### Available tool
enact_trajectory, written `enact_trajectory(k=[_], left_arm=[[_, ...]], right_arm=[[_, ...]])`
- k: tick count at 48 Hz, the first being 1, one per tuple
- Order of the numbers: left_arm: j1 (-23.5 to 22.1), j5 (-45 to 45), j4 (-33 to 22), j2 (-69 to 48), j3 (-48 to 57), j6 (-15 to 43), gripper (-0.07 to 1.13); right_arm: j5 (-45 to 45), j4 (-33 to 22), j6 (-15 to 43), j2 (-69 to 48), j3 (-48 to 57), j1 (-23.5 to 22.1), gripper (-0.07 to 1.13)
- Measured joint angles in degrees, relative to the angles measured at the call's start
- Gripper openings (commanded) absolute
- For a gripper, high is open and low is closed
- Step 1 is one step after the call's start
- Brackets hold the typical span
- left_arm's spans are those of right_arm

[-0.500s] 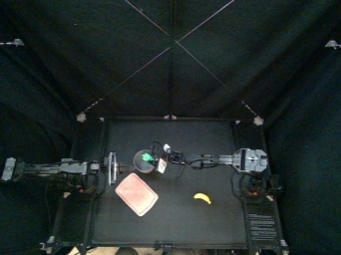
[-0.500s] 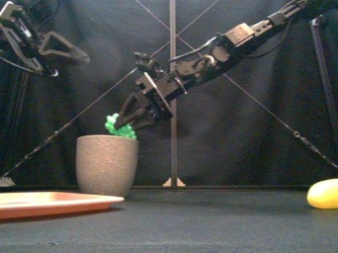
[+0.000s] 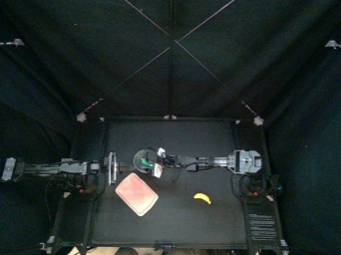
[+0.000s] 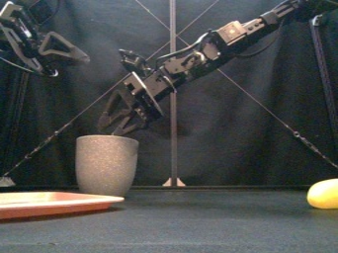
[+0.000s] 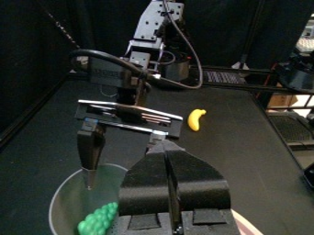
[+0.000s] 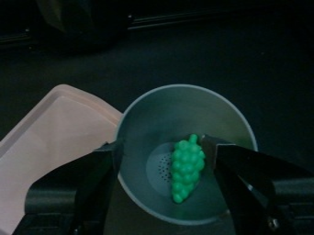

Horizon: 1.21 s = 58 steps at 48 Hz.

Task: Pick the green grapes then place it in the grey bowl
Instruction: Drop green grapes in the grey bowl and return to neutral

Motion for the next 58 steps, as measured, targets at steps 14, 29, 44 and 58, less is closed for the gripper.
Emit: enact_trajectory(k=[14,29,44,58], left_arm=[[0.00,0.00,-0.26,0.00,0.00,0.00,0.17],[0.00,-0.62,-0.26,-0.09,0.00,0.18,0.17],[0.00,-1.32,0.88,-0.26,0.00,0.26,0.17],[0.09,-1.67,3.52,-0.26,0.00,0.35,0.16]], right_arm=[[-2.37,-4.13,-0.09,-7.65,5.01,0.00,0.99],[-21.36,-5.89,0.18,-23.55,26.46,0.00,0.99],[-32.70,-5.19,-0.09,-33.05,40.78,2.72,0.99],[-33.13,-3.87,0.00,-33.75,42.98,5.98,0.99]])
